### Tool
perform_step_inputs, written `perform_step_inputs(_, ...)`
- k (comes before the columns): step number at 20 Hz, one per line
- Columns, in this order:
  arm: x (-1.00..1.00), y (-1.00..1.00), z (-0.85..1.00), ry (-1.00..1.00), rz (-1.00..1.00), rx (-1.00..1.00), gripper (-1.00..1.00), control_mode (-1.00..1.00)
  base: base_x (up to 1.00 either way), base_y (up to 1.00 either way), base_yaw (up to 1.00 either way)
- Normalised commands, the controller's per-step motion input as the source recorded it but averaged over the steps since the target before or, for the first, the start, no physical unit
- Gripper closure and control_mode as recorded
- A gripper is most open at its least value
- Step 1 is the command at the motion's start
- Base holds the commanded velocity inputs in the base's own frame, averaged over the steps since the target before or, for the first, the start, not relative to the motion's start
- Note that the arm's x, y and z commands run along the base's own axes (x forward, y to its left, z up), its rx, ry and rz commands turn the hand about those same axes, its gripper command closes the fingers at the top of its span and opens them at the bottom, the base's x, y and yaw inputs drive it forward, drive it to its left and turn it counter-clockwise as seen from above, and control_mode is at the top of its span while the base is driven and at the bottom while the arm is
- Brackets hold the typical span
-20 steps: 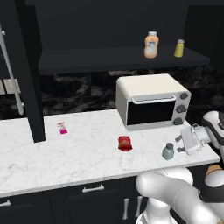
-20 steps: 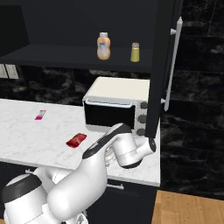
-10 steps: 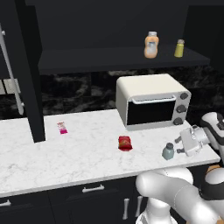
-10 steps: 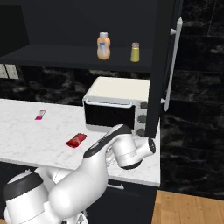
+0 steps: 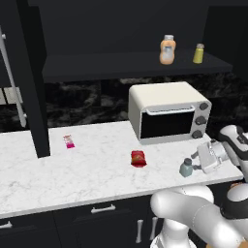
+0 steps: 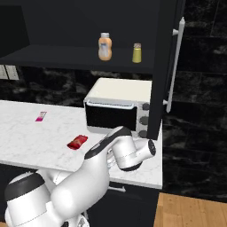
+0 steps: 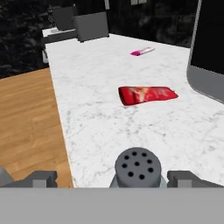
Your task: Put the shaker and condiment bottle from the counter next to their counterparts in the cabinet.
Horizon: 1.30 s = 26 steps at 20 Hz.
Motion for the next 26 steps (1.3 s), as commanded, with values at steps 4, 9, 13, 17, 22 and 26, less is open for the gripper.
perform_step_inputs(4,0.13,0.00,0.00,0.00,0.00,0.00,-1.00,-1.00,0.00,0.00,0.00)
perform_step_inputs(9,0.10,0.00,-0.05,0.00,0.00,0.00,-1.00,-1.00,0.00,0.00,0.00)
perform_step_inputs(13,0.08,0.00,-0.01,0.00,0.00,0.00,-1.00,-1.00,0.00,0.00,0.00)
perform_step_inputs(17,0.00,0.00,-0.03,0.00,0.00,0.00,-1.00,-1.00,0.00,0.00,0.00)
perform_step_inputs(22,0.00,0.02,-0.13,0.02,0.00,0.00,-1.00,-1.00,0.00,0.00,0.00)
perform_step_inputs(26,0.00,0.09,-0.15,0.04,0.00,0.00,-1.00,-1.00,0.00,0.00,0.00)
